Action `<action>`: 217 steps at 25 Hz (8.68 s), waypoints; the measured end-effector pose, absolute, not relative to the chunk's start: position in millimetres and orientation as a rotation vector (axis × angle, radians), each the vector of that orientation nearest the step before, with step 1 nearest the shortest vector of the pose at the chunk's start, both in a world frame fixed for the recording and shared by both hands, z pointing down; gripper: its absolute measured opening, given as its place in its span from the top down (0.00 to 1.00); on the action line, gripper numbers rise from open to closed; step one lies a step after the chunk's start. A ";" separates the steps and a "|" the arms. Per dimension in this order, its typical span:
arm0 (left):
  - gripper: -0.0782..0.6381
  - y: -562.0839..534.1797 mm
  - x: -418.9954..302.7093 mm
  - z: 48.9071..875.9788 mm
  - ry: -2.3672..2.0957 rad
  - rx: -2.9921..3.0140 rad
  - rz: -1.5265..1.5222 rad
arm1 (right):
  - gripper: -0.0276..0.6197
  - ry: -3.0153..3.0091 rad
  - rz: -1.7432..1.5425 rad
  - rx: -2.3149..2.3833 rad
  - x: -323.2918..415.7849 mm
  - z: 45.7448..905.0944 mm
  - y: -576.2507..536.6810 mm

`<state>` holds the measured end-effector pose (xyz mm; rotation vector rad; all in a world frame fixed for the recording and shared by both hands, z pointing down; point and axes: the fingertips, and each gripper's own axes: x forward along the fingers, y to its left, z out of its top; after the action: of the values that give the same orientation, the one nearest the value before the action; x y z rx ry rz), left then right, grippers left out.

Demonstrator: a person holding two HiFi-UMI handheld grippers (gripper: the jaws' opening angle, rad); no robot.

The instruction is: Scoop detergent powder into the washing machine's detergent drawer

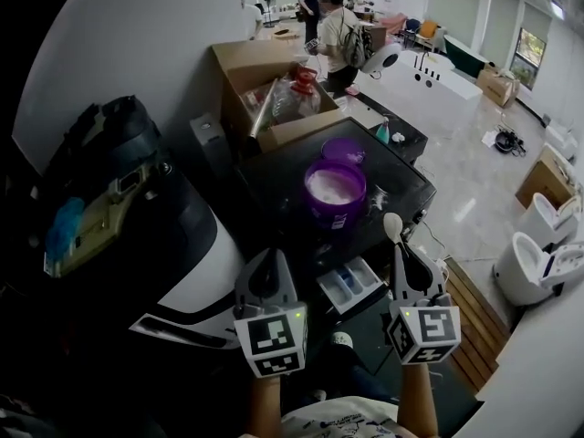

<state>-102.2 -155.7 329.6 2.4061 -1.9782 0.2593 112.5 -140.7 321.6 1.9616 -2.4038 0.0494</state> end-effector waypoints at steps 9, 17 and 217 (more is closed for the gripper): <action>0.89 -224.5 -96.6 315.8 -2.121 2.269 0.262 | 0.93 -2.496 0.062 1.766 119.9 306.8 -242.6; 0.89 -268.1 -86.7 319.9 -2.195 2.176 0.309 | 0.93 -2.539 0.124 1.591 124.1 318.7 -312.3; 0.89 -159.4 3.6 477.9 -1.711 2.237 0.660 | 0.93 -2.377 2.011 1.490 175.1 526.4 -176.4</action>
<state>3.6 -159.4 477.9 2.2373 -1.7107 0.6597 175.1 -176.4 526.4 1.4902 -2.3770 2.0115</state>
